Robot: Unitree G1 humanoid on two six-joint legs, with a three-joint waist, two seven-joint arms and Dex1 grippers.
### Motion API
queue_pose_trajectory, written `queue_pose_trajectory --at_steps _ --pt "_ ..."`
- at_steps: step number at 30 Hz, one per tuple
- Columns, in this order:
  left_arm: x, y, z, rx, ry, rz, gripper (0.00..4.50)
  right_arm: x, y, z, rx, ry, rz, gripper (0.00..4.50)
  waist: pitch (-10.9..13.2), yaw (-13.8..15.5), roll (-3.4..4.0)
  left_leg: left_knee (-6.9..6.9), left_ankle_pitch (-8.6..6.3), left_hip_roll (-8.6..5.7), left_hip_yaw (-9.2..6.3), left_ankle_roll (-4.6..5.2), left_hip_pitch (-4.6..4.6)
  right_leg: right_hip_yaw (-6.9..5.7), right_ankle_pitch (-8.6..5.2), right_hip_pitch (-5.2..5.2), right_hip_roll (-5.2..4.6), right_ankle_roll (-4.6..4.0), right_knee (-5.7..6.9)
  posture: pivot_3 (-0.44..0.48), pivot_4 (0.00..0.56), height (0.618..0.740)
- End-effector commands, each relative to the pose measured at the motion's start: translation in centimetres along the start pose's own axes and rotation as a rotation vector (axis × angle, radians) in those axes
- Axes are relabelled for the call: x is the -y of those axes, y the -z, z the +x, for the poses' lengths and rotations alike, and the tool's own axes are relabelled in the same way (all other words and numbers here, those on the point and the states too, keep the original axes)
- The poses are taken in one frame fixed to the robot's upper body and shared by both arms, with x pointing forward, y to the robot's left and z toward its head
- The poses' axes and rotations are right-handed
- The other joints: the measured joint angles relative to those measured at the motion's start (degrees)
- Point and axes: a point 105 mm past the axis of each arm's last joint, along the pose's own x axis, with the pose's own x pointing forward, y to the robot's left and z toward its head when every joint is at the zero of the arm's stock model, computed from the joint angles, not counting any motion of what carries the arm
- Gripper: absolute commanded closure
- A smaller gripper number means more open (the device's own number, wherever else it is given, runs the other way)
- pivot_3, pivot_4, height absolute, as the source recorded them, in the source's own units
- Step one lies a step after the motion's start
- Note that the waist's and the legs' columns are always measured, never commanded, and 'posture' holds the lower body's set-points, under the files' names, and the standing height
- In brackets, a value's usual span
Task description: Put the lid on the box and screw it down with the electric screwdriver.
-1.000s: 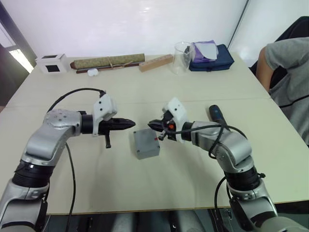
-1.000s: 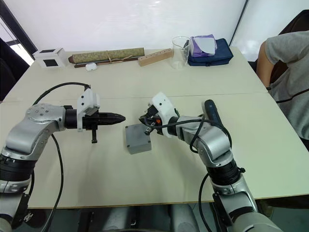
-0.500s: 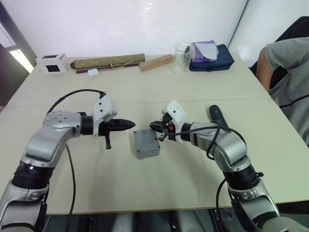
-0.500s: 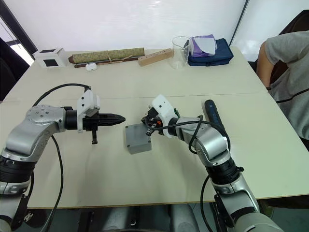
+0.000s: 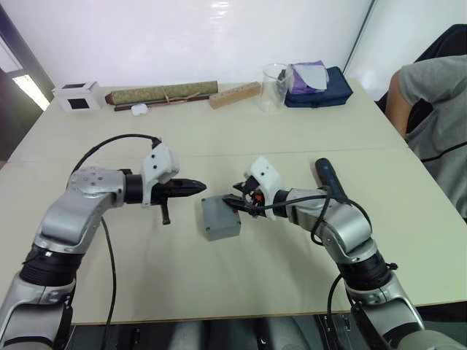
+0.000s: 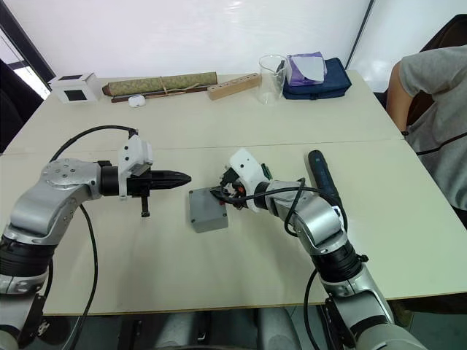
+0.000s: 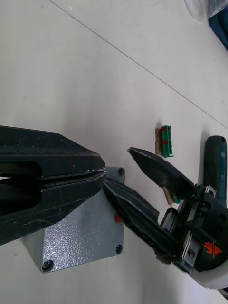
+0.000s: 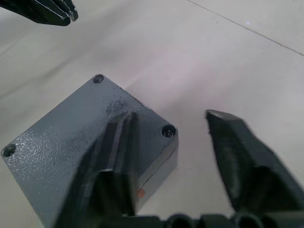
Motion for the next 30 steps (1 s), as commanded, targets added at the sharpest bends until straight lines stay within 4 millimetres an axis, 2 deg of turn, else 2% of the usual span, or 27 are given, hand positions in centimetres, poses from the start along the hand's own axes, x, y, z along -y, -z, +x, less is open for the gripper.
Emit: queue_pose_trajectory --at_steps 1,2,6,10,14,19,25,30 --pt "0.4 -1.8 0.5 0.058 0.028 0.049 4.5 1.5 -3.6 -2.6 0.079 0.072 -0.051 0.33 0.01 0.08 0.01 0.0 0.0 0.0 0.01 0.0 0.0 0.0 0.0 0.0 0.0 0.0 0.0 0.0 0.15 0.736" --pt "0.5 -1.9 0.7 0.064 0.035 0.051 4.5 2.0 -4.0 -3.2 0.08 0.092 -0.052 0.02 0.01 0.15 0.01 0.0 0.0 0.0 0.0 0.0 -0.01 0.0 0.0 0.0 -0.01 0.0 0.0 0.0 0.15 0.736" --pt "1.0 -2.6 1.0 0.088 0.077 0.066 4.5 4.6 -4.8 -6.5 -0.004 0.216 -0.017 0.02 0.01 0.18 0.0 0.01 0.0 -0.01 0.0 0.0 -0.01 0.0 0.0 0.0 -0.02 0.0 -0.01 0.0 0.15 0.736" --pt "1.7 -4.0 1.1 0.15 0.135 0.082 4.5 8.8 -4.5 -11.0 -0.269 0.42 0.03 0.02 0.06 0.24 0.04 0.01 0.0 -0.02 0.01 0.0 -0.03 -0.01 0.0 -0.01 -0.05 0.0 -0.02 0.0 0.15 0.736" --pt "2.7 -4.6 1.5 0.185 0.177 0.101 4.5 10.9 -3.7 -13.2 -0.403 0.463 0.155 0.02 0.04 -0.02 0.02 -0.02 -0.01 -0.02 0.04 0.01 -0.01 0.02 -0.01 -0.01 -0.04 -0.02 -0.08 0.0 0.15 0.736" --pt "2.7 -5.0 1.8 0.211 0.16 0.117 4.5 12.4 -2.2 -14.7 -0.537 0.484 0.248 0.02 0.05 -0.02 0.04 -0.07 -0.01 0.0 0.11 0.02 -0.01 0.06 -0.01 -0.04 -0.01 -0.01 -0.09 0.0 0.15 0.736" --pt "3.2 -5.3 1.9 0.23 0.147 0.127 4.5 12.9 0.9 -15.0 -0.688 0.48 0.345 0.02 0.07 0.04 0.02 -0.03 -0.01 -0.01 0.13 0.02 -0.04 0.07 0.0 -0.04 -0.03 -0.01 -0.11 0.0 0.15 0.736" --pt "3.5 -4.5 1.9 0.214 0.125 0.122 4.5 12.8 2.9 -14.6 -0.762 0.457 0.413 0.02 0.07 -0.01 0.02 -0.03 -0.01 -0.01 0.14 0.02 -0.04 0.08 0.0 -0.05 -0.03 0.0 -0.11 0.0 0.15 0.736"
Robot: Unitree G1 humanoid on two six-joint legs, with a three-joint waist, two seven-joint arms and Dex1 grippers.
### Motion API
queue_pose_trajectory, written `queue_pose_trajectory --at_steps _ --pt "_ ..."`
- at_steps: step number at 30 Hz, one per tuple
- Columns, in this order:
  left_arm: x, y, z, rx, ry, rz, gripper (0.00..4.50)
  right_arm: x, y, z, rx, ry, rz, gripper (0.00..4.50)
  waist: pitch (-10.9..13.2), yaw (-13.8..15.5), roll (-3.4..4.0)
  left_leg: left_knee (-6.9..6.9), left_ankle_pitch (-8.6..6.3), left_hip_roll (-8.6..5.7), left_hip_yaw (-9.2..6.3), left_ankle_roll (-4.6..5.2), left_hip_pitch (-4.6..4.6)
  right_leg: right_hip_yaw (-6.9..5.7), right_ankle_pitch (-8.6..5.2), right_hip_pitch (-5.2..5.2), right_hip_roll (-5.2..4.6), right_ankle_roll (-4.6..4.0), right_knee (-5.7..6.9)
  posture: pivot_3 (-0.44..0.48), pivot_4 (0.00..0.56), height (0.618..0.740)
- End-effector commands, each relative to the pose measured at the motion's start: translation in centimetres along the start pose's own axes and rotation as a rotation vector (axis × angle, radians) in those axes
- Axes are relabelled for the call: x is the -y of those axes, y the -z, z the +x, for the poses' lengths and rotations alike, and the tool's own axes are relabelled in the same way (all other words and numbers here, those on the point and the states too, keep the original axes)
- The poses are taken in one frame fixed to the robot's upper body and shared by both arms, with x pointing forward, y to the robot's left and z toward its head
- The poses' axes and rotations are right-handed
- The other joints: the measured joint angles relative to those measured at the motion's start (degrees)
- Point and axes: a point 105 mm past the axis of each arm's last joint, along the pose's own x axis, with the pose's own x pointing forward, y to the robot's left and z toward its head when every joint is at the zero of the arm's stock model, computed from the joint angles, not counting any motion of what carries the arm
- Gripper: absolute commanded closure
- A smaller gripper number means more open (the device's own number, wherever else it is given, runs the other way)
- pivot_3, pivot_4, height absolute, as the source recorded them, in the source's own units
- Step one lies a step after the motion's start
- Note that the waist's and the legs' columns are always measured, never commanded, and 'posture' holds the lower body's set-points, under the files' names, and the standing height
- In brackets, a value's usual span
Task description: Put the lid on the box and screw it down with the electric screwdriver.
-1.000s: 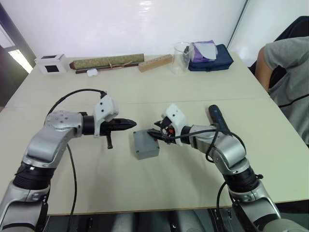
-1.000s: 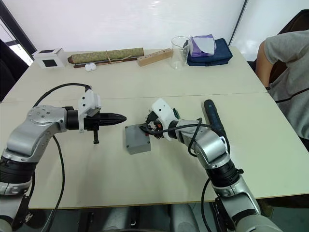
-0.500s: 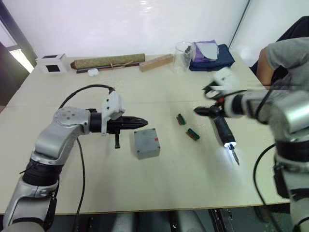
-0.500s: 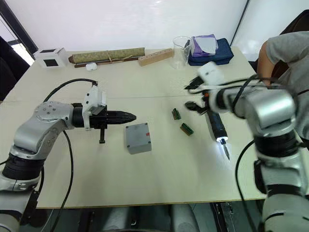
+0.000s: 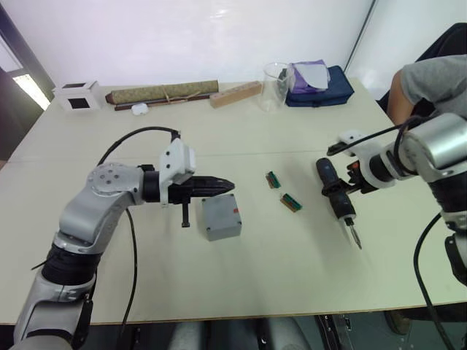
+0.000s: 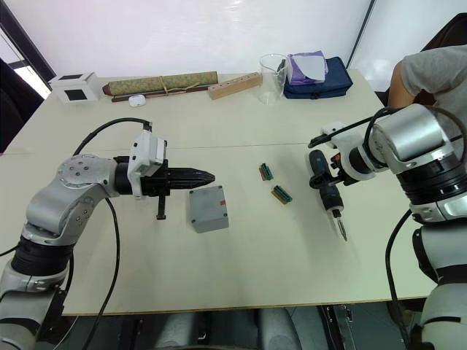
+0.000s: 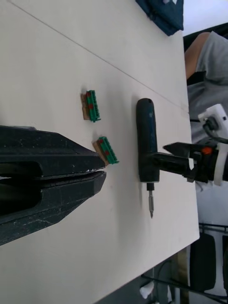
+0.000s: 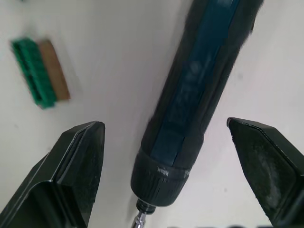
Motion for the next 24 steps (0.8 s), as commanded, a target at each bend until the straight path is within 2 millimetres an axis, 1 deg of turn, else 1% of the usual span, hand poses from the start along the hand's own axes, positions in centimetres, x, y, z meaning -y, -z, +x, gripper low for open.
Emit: queue_pose_trajectory --at_steps 1,7,12,14,15,16,17,19,20,24 --pt "0.3 -0.6 0.0 0.009 -0.015 0.047 4.5 -0.2 -0.1 0.1 -0.02 -0.015 0.013 0.02 0.0 0.01 0.0 0.0 0.0 0.0 -0.01 0.0 0.0 0.0 0.0 0.0 0.01 0.0 0.0 0.0 0.15 0.736" --pt "0.5 -0.7 -0.2 0.007 -0.045 0.049 4.5 -1.0 0.2 1.9 -0.07 -0.054 0.045 0.02 0.0 0.04 0.0 0.01 0.0 0.0 -0.02 0.0 0.0 0.0 0.0 0.0 0.02 0.0 0.01 0.0 0.15 0.736" --pt "0.4 -0.8 -0.6 -0.002 -0.071 0.055 4.5 -1.7 0.3 3.0 -0.089 -0.069 0.047 0.02 0.0 -0.04 -0.01 0.01 0.0 0.0 -0.04 0.0 0.0 -0.01 0.0 0.0 0.02 0.0 0.01 0.0 0.15 0.736" --pt "0.2 -0.9 -0.6 -0.008 -0.081 0.059 4.5 -1.7 0.5 3.4 -0.097 -0.067 0.055 0.52 -0.01 -0.1 -0.02 0.01 0.0 0.01 -0.04 0.0 0.02 -0.01 0.0 0.0 0.05 0.0 0.02 0.0 0.15 0.736" --pt "0.1 -0.9 -0.6 -0.01 -0.083 0.06 4.5 -1.8 0.6 3.6 -0.099 -0.067 0.057 0.67 -0.01 -0.09 -0.02 0.01 0.0 0.02 -0.05 0.0 0.02 -0.01 0.0 0.0 0.06 0.0 0.02 0.0 0.15 0.736" --pt "0.1 -1.0 -0.7 -0.01 -0.084 0.06 4.5 -1.8 0.6 3.7 -0.099 -0.067 0.058 1.12 -0.01 -0.1 -0.02 0.01 0.0 0.02 -0.05 0.0 0.02 -0.01 0.0 0.0 0.06 0.0 0.02 0.0 0.15 0.736" --pt "0.1 -1.0 -0.8 -0.01 -0.084 0.06 4.5 -1.9 0.5 3.8 -0.097 -0.068 0.056 1.36 -0.01 -0.1 -0.02 0.01 0.0 0.02 -0.05 0.0 0.02 -0.01 0.0 0.0 0.06 0.0 0.02 0.0 0.15 0.736" --pt "-0.1 -1.0 -0.9 -0.017 -0.085 0.067 4.5 -2.1 0.5 3.9 -0.088 -0.067 0.054 2.16 -0.02 -0.16 -0.04 0.01 0.0 0.02 -0.04 0.0 0.02 -0.01 0.0 0.0 0.07 0.0 0.02 0.0 0.15 0.736" --pt "-0.1 -1.1 -0.9 -0.017 -0.085 0.068 4.5 -2.1 0.5 3.9 -0.083 -0.066 0.055 2.34 -0.04 -0.16 -0.07 0.01 0.0 0.03 -0.04 0.0 0.03 -0.01 0.0 0.0 0.08 0.0 0.02 0.0 0.15 0.736" --pt "-0.5 -1.2 -0.8 -0.025 -0.08 0.077 4.5 -1.9 0.2 3.8 -0.052 -0.06 0.072 2.36 -0.06 -0.2 -0.1 0.02 0.0 0.05 -0.04 0.0 0.04 -0.01 0.01 0.02 0.1 0.0 0.02 0.0 0.15 0.736"
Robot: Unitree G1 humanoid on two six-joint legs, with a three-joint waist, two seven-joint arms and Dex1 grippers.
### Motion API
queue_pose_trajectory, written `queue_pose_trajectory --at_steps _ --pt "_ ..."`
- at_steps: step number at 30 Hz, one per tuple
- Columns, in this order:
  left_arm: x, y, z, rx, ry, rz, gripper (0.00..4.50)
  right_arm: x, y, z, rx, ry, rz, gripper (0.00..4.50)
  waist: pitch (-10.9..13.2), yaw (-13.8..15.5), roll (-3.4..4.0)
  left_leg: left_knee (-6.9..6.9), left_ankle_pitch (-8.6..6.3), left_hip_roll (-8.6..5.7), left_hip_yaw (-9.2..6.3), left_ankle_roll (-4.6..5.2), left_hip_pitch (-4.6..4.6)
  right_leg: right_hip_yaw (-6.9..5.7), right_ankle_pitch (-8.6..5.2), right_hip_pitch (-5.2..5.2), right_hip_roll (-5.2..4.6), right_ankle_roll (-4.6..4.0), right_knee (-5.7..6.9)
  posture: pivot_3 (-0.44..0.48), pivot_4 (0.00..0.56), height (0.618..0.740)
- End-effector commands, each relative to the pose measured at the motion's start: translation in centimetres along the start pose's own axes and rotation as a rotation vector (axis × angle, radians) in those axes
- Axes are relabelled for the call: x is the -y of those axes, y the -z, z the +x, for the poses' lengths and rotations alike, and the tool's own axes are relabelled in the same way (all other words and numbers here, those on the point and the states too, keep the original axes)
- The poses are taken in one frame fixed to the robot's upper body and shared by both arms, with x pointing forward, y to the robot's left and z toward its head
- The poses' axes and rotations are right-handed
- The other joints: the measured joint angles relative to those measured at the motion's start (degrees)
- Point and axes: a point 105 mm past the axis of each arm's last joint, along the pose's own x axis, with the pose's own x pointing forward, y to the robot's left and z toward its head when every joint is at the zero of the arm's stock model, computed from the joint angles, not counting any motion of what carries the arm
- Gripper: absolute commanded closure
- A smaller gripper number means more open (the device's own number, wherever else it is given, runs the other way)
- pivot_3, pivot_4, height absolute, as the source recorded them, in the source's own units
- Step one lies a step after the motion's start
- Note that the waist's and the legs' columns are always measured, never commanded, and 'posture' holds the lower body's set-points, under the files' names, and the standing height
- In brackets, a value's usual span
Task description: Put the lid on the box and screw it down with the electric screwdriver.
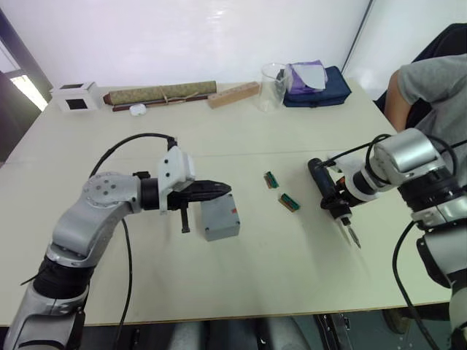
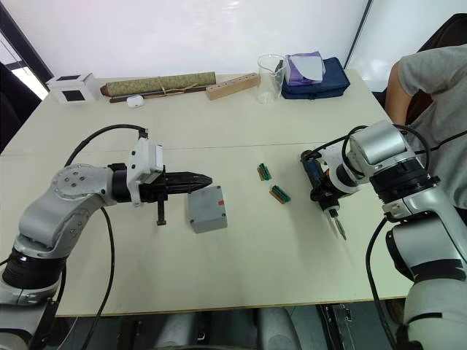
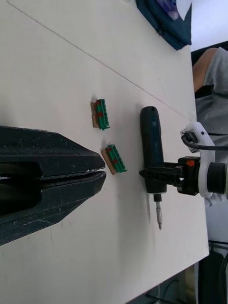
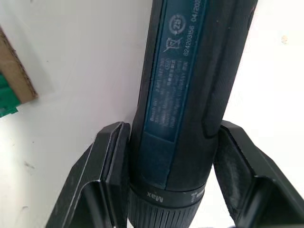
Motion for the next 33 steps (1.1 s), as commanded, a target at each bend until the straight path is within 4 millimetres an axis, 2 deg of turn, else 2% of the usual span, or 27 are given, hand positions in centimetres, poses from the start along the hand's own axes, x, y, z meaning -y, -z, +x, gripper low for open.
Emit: queue_pose_trajectory --at_steps 1,3,7,8,9,11,14,17,19,21,24,27,33 --pt "-0.7 -1.0 -0.5 0.005 -0.011 0.045 4.5 -1.2 -0.4 0.2 0.03 -0.049 -0.006 2.36 -0.01 -0.06 -0.01 0.0 0.0 0.0 0.0 0.0 0.0 0.0 0.0 0.0 0.0 0.0 0.0 0.0 0.15 0.736" --pt "-0.8 -0.9 -0.6 -0.006 0.0 0.041 4.5 -1.5 -1.4 -0.9 0.101 -0.045 -0.033 2.36 -0.01 -0.28 -0.01 0.0 0.0 0.0 0.01 0.0 0.02 0.01 0.01 0.01 0.01 -0.01 0.01 0.0 0.15 0.736" --pt "-0.8 -0.1 -0.9 -0.044 0.034 0.023 4.5 -3.3 -4.8 -5.3 0.4 0.006 -0.241 2.36 0.15 -0.67 0.23 -0.01 0.0 0.01 0.01 0.0 -0.02 0.03 0.01 -0.07 0.02 -0.01 0.06 0.0 0.15 0.736" --pt "-0.9 0.2 -1.0 -0.053 0.036 0.01 4.5 -4.1 -5.5 -6.2 0.491 0.0 -0.276 2.36 0.17 -0.75 0.27 -0.02 0.0 0.01 0.02 0.0 -0.06 0.03 0.01 -0.14 0.02 -0.01 0.08 0.0 0.15 0.736" --pt "-1.0 0.8 -1.0 -0.068 0.038 0.002 4.5 -5.9 -6.8 -7.5 0.65 -0.06 -0.327 2.36 0.17 -0.71 0.26 -0.05 0.0 0.01 0.01 0.0 -0.06 0.03 0.0 -0.16 0.02 -0.01 0.08 0.0 0.15 0.736" --pt "-1.0 1.5 -1.1 -0.087 0.045 -0.011 4.5 -8.3 -7.9 -9.8 0.883 -0.14 -0.38 2.36 0.16 -0.75 0.24 -0.09 0.0 0.01 -0.02 0.0 -0.06 0.02 0.0 -0.16 0.04 -0.01 0.06 0.0 0.15 0.736" --pt "-0.8 2.1 -1.0 -0.098 0.071 -0.038 4.5 -11.3 -8.4 -12.2 1.152 -0.216 -0.401 2.36 0.17 -0.45 0.22 -0.13 0.0 0.01 -0.01 0.0 -0.07 0.01 0.0 -0.15 0.02 -0.01 0.05 0.0 0.15 0.736" --pt "-0.3 2.7 -0.6 -0.104 0.103 -0.059 4.5 -13.2 -8.4 -13.9 1.345 -0.261 -0.41 2.36 0.16 0.27 0.2 -0.11 0.0 0.0 0.0 0.0 -0.08 0.01 0.01 -0.14 -0.04 0.0 0.05 0.0 0.15 0.736" --pt "0.1 3.6 -0.2 -0.124 0.117 -0.075 4.5 -14.9 -8.1 -14.9 1.479 -0.35 -0.382 2.36 0.15 0.55 0.19 -0.06 0.0 -0.03 0.0 -0.01 -0.08 -0.01 0.01 -0.1 -0.09 0.0 0.05 0.0 0.15 0.736" --pt "0.3 4.2 -0.1 -0.134 0.129 -0.088 4.5 -15.7 -7.9 -15.3 1.561 -0.396 -0.347 2.36 0.15 0.52 0.19 -0.02 0.0 -0.05 -0.02 -0.01 -0.08 -0.02 0.01 -0.05 -0.1 0.0 0.04 0.0 0.15 0.736" --pt "0.4 5.2 0.0 -0.164 0.128 -0.087 4.5 -17.8 -6.5 -14.9 1.604 -0.528 -0.379 2.36 0.15 0.46 0.19 0.0 0.0 -0.05 -0.02 -0.01 -0.08 -0.01 0.01 -0.06 -0.1 0.0 0.06 0.0 0.15 0.736" --pt "0.4 6.2 -0.1 -0.195 0.117 -0.083 4.5 -18.7 -5.9 -14.4 1.638 -0.57 -0.365 2.36 0.15 0.27 0.19 -0.01 0.0 -0.04 -0.06 -0.01 -0.07 -0.04 0.01 -0.06 -0.07 -0.01 0.07 0.0 0.15 0.736" --pt "0.1 7.6 -0.1 -0.211 0.075 -0.111 4.5 -19.9 -5.4 -10.5 1.625 -0.526 -0.407 2.36 0.15 0.17 0.19 -0.02 0.0 -0.03 -0.05 -0.01 -0.02 -0.03 0.01 -0.05 -0.04 -0.01 0.1 0.0 0.15 0.736"
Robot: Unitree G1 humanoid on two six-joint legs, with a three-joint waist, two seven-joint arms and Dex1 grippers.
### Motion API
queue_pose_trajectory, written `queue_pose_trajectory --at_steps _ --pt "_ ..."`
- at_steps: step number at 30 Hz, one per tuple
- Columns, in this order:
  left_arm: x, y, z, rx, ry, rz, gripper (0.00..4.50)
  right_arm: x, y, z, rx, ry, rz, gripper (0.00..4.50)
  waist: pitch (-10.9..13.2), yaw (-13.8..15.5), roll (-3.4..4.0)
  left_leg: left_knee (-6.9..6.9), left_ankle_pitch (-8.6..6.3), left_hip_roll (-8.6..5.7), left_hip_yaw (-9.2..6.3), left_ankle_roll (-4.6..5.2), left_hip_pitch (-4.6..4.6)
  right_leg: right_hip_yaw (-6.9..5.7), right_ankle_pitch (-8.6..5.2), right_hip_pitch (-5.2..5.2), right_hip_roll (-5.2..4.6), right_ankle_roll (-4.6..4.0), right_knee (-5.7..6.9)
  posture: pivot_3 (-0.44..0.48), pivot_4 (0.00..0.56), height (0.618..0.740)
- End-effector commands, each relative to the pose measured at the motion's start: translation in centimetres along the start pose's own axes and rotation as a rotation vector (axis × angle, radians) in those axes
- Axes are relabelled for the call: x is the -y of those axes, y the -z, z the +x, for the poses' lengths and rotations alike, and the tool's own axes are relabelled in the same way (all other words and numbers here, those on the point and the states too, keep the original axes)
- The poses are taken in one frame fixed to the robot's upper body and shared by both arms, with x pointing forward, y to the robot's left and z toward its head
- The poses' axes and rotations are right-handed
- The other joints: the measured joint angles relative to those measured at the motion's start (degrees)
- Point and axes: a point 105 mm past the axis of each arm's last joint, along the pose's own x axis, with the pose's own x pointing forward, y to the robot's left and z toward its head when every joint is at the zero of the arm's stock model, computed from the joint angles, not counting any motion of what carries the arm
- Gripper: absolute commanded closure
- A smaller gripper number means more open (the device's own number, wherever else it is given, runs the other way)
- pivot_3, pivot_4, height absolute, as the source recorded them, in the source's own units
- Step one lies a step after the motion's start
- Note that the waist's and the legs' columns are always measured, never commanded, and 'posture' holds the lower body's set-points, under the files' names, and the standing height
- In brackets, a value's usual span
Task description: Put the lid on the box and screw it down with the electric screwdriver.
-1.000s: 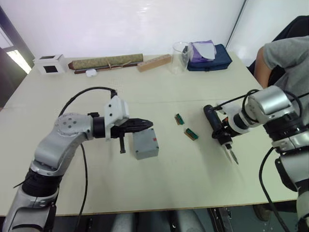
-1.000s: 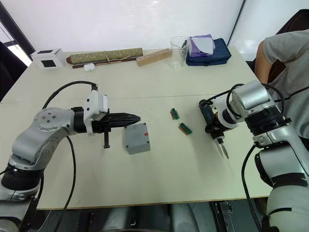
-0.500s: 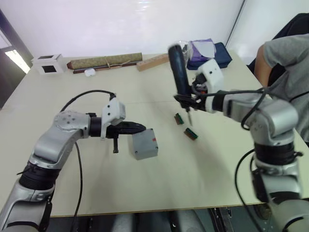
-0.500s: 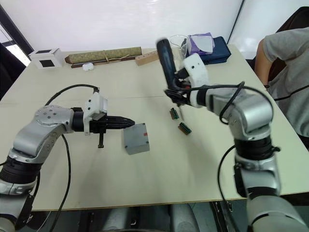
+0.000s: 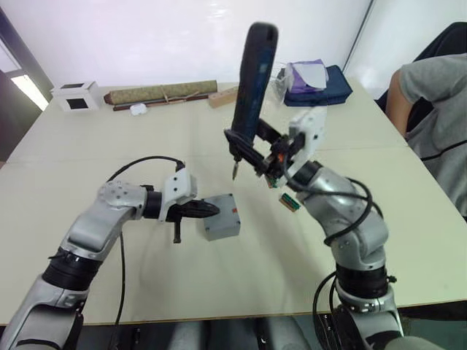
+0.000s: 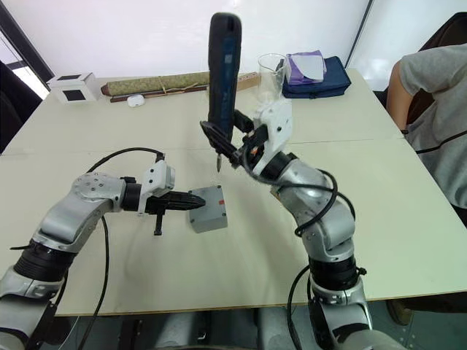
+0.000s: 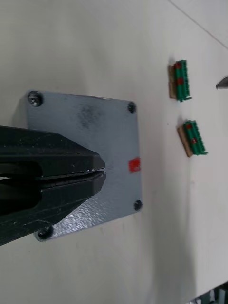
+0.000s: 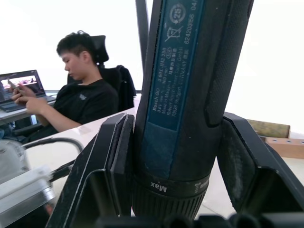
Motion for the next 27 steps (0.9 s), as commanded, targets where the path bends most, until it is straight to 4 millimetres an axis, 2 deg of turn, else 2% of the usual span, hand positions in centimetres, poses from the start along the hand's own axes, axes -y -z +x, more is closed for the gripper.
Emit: queue_pose_trajectory --at_steps 1,8,23,27 --pt "-0.1 0.3 0.1 -0.005 -0.013 0.006 4.5 -0.7 -0.5 0.5 0.078 -0.007 -0.058 2.36 0.0 0.01 0.0 0.0 0.0 0.0 0.01 0.0 0.0 0.0 0.0 0.0 -0.01 0.0 0.0 0.0 0.15 0.736" --pt "-0.4 1.1 0.0 -0.018 -0.03 -0.01 4.5 -0.6 1.8 0.1 0.057 0.038 -0.087 2.36 -0.01 0.08 -0.01 0.02 0.0 0.0 -0.01 -0.01 0.01 0.0 0.0 0.02 -0.02 0.0 0.0 0.0 0.15 0.736" --pt "-1.4 1.4 -0.4 -0.013 -0.049 -0.027 4.5 0.0 2.7 -0.5 0.03 0.053 -0.093 2.36 -0.03 0.06 -0.02 0.02 0.01 0.0 -0.02 -0.01 0.06 0.0 0.01 0.08 -0.01 0.0 0.04 0.0 0.15 0.736" --pt "-1.4 1.5 -0.3 -0.015 -0.046 -0.029 4.5 -0.5 4.1 -0.9 -0.024 0.026 -0.09 2.36 -0.05 0.06 -0.03 0.02 0.01 0.0 -0.02 -0.01 0.07 0.0 0.01 0.09 -0.01 0.0 0.04 0.0 0.15 0.736"
